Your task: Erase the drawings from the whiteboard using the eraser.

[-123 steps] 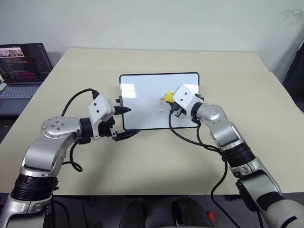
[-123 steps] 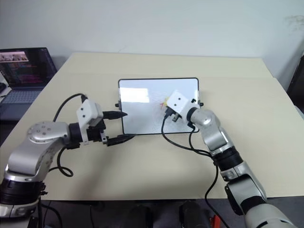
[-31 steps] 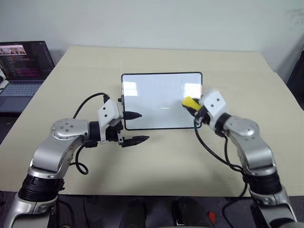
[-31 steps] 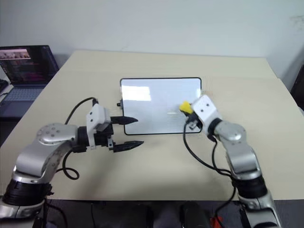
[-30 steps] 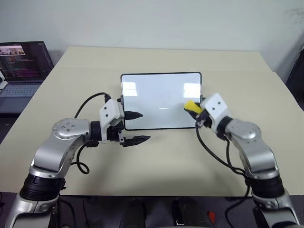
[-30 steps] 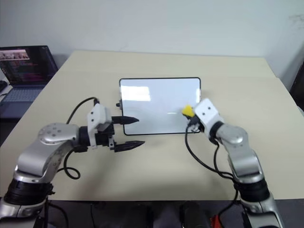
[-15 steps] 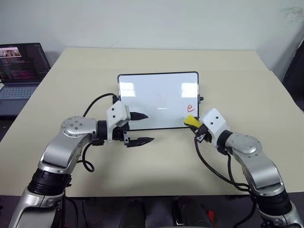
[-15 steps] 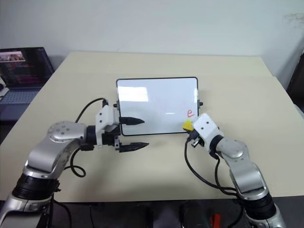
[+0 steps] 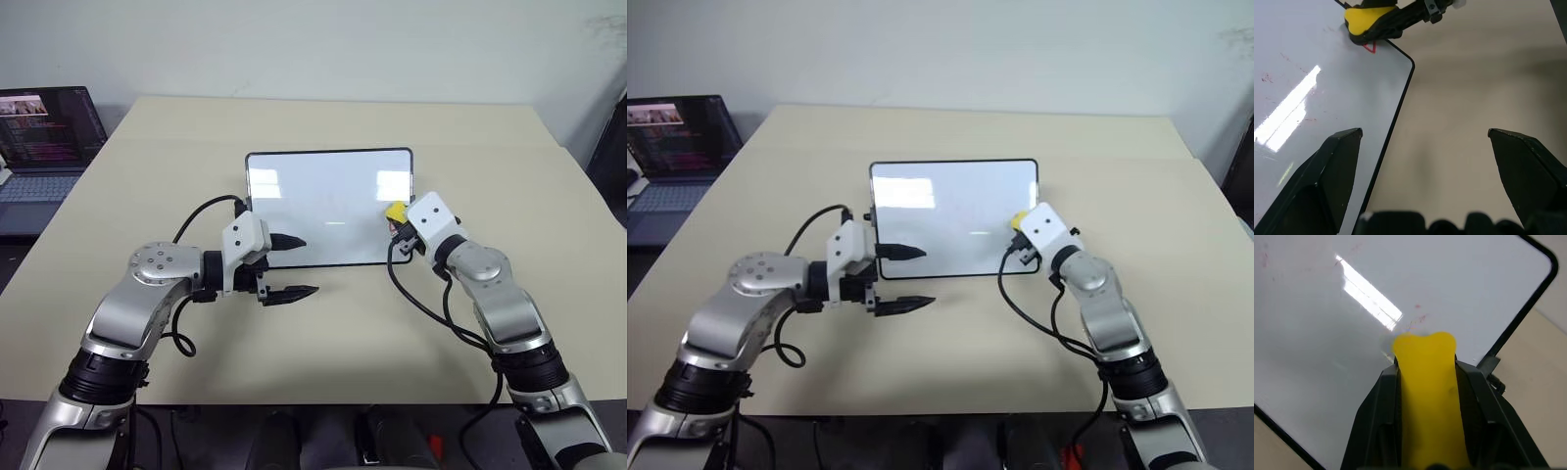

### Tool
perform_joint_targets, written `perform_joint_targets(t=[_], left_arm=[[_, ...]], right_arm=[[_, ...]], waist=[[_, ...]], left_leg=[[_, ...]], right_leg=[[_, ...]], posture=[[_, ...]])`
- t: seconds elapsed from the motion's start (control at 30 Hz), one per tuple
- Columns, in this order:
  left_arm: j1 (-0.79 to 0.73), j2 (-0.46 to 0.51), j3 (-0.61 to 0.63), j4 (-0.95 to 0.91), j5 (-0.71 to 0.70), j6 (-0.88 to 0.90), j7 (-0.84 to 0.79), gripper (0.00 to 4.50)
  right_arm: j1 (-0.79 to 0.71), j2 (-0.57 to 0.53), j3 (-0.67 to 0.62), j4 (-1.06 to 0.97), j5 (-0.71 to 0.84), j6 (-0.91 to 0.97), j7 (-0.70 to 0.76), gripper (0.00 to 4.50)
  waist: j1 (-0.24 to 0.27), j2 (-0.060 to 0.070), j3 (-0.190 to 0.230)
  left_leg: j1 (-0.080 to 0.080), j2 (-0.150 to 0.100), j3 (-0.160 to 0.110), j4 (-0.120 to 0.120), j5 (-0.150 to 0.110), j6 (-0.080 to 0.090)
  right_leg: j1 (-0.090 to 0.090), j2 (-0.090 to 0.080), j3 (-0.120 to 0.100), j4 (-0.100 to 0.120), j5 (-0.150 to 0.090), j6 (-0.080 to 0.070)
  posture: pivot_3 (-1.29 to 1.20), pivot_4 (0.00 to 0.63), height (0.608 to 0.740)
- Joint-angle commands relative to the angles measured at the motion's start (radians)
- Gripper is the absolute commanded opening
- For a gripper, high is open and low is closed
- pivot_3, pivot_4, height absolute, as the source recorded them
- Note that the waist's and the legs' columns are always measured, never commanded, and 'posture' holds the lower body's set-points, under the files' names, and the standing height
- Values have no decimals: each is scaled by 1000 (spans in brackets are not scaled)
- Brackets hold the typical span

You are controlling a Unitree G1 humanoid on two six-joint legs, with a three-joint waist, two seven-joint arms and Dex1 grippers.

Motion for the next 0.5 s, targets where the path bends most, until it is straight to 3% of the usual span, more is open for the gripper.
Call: perform_joint_targets(t=[0.03, 0.13, 0.37, 0.5], left_arm=[[-4, -1, 20, -27, -8, -14, 3, 4500], [-2, 1, 21, -25, -8, -14, 1, 4500], [-5, -9, 14, -20, -12, -8, 1, 4500], [4, -13, 14, -33, -15, -1, 7, 4500]], right_arm=[[45, -29, 18, -37, 9, 40, 52, 1171], [66, -43, 30, -57, 4, 47, 76, 1170], [-21, 2, -21, -12, -39, -24, -47, 1170], [-15, -17, -10, 4, -44, -13, -26, 1170]], waist=[[0, 0, 0], [-1, 0, 0], [-2, 0, 0], [0, 0, 0]], left_leg=[[0, 0, 0, 0, 0, 0], [2, 0, 0, 1, 0, 0], [4, 0, 0, 1, 0, 0], [2, 0, 0, 1, 0, 0]], right_leg=[[0, 0, 0, 0, 0, 0], [1, 0, 0, 1, -1, 2], [1, 0, 1, 4, -2, 3], [1, 0, 1, 3, -2, 3]], posture=[[0, 150, 740], [0, 150, 740], [0, 150, 740], [0, 150, 740]])
